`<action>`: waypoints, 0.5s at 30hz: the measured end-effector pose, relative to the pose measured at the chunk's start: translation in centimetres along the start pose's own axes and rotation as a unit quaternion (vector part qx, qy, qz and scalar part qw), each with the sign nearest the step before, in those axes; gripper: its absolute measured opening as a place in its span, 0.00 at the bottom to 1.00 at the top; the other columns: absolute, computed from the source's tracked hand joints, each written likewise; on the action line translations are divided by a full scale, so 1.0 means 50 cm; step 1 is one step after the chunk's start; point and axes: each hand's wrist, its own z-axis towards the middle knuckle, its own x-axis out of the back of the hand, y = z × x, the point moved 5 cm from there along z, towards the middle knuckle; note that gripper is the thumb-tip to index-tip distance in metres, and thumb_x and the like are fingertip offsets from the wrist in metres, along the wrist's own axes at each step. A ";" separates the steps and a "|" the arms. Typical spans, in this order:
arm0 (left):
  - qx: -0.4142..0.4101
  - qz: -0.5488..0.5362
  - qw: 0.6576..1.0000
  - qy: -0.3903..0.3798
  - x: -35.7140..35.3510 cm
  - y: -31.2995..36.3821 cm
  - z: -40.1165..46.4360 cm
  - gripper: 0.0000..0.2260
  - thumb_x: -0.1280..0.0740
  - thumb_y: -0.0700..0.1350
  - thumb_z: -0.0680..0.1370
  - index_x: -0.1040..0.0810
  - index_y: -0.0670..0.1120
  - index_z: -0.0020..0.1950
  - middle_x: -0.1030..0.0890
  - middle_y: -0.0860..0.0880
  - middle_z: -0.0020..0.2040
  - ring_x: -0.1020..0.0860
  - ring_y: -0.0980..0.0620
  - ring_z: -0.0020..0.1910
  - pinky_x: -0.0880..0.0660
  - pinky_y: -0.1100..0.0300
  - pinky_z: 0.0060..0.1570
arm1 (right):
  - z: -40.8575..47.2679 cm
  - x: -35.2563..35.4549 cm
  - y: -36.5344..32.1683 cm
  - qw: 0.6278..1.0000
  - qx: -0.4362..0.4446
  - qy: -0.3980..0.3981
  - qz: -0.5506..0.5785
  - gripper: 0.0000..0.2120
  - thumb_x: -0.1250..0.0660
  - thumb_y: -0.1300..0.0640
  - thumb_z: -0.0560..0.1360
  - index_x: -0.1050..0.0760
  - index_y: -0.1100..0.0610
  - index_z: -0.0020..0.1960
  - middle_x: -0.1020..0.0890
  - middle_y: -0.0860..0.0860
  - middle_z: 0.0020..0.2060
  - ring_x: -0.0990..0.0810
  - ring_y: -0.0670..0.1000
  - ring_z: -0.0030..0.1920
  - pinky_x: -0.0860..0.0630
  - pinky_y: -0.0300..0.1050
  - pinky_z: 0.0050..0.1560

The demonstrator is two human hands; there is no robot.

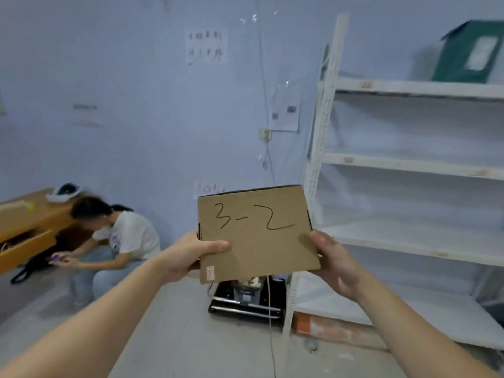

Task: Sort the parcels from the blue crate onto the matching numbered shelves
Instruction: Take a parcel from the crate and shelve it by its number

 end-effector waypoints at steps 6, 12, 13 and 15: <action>-0.084 0.029 0.995 -0.050 -0.161 0.146 0.004 0.29 0.18 0.44 0.69 0.24 0.47 0.67 0.13 0.50 0.56 0.14 0.49 0.56 0.18 0.56 0.53 | -0.159 0.092 -0.120 0.974 0.090 0.079 -0.191 0.50 0.16 0.39 0.57 0.37 0.48 0.72 0.21 0.47 0.64 0.18 0.47 0.61 0.20 0.48 0.62; -0.179 0.080 0.977 -0.089 -0.423 0.225 0.033 0.28 0.22 0.55 0.72 0.27 0.55 0.70 0.16 0.56 0.61 0.16 0.58 0.57 0.19 0.60 0.57 | -0.318 0.311 -0.213 0.955 0.116 0.156 -0.226 0.38 0.18 0.37 0.64 0.29 0.42 0.70 0.17 0.41 0.61 0.18 0.46 0.61 0.21 0.49 0.65; -0.186 0.088 0.973 -0.100 -0.465 0.233 0.038 0.30 0.22 0.57 0.71 0.27 0.55 0.70 0.16 0.57 0.61 0.17 0.59 0.57 0.20 0.60 0.58 | -0.342 0.349 -0.222 0.952 0.114 0.161 -0.233 0.34 0.19 0.40 0.66 0.28 0.42 0.68 0.16 0.40 0.60 0.17 0.45 0.60 0.21 0.47 0.64; -0.201 0.101 0.965 -0.132 -0.573 0.254 0.047 0.30 0.23 0.57 0.72 0.28 0.56 0.71 0.17 0.58 0.62 0.17 0.60 0.58 0.21 0.61 0.59 | -0.402 0.437 -0.241 0.948 0.113 0.176 -0.241 0.30 0.21 0.43 0.68 0.26 0.42 0.67 0.15 0.39 0.57 0.16 0.43 0.58 0.21 0.44 0.61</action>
